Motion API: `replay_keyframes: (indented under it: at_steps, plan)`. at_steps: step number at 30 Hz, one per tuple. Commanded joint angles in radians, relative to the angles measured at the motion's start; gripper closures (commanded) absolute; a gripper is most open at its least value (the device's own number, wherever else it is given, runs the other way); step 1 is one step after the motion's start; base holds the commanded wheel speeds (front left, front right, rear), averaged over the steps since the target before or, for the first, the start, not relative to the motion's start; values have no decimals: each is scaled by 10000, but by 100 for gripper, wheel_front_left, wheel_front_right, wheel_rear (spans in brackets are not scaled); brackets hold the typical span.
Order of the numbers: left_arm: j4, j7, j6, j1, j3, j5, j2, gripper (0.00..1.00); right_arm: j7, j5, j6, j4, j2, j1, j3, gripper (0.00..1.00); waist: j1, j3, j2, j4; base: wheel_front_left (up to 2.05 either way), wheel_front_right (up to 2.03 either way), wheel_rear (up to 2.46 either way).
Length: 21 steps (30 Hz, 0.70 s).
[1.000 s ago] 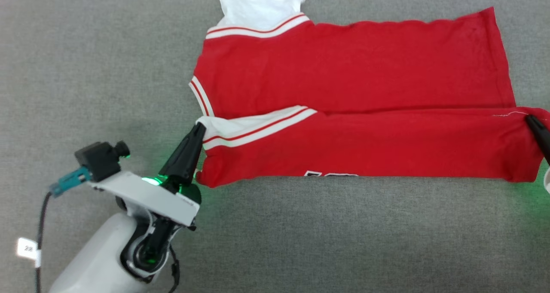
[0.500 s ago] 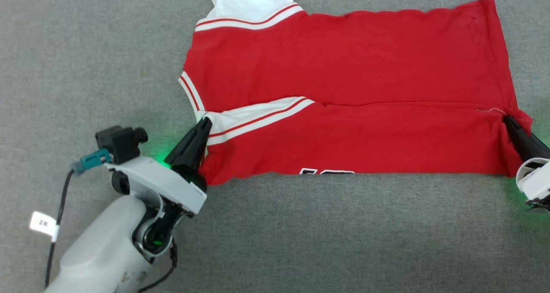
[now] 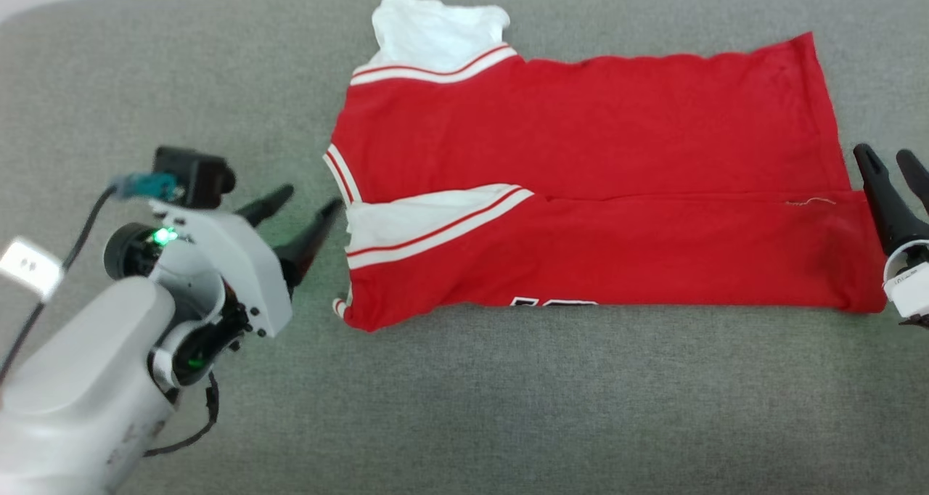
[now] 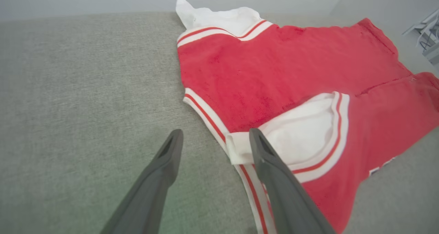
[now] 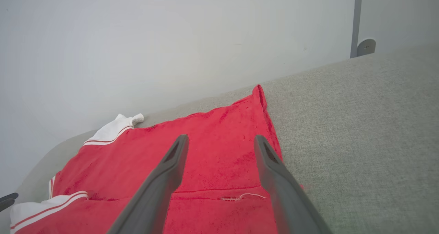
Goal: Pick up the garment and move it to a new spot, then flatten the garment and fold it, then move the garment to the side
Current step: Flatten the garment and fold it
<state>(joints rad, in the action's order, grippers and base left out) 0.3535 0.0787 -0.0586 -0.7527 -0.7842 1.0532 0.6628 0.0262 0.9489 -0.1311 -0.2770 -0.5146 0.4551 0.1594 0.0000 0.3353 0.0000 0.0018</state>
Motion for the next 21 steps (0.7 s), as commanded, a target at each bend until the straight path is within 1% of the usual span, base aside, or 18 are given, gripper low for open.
replay_keyframes:
  at_steps: [1,3,6,9,12,14,16,18,21]
  plan:
    - [-276,731,309,-84,-100,234,139,0,-34,-90,7,138,-42,-52,-32,0,0,-224,0,53,0,0,0]
    - [-885,2167,835,-177,-324,542,444,0,24,-91,7,337,-25,-161,-71,0,0,-304,0,71,0,0,0]
    - [-2044,4194,1768,-270,-611,1064,798,0,135,-139,7,563,10,-264,-148,0,0,-328,0,81,0,0,0]
    - [-3097,5247,2585,-297,-634,1403,1085,0,248,-173,7,747,122,-366,-174,0,0,-241,0,18,0,0,0]
    - [-3722,5905,3149,-182,-756,1579,1291,0,322,-172,7,872,242,-401,-171,0,0,-104,0,-97,0,0,0]
    - [-3890,6181,3320,-130,-877,1606,1345,0,343,-183,7,920,288,-409,-158,0,0,12,0,-186,0,0,0]
    - [-3780,6343,3411,-76,-901,1741,1251,0,337,-163,7,943,319,-377,-169,0,0,142,0,-281,0,0,0]
    - [-3441,6454,3364,-89,-929,1793,1213,0,325,-126,7,989,334,-276,-165,0,0,270,0,-402,0,0,0]
    - [-2700,6480,3165,-197,-869,2004,998,0,297,-73,7,1007,337,-177,-157,0,0,458,0,-574,0,0,0]
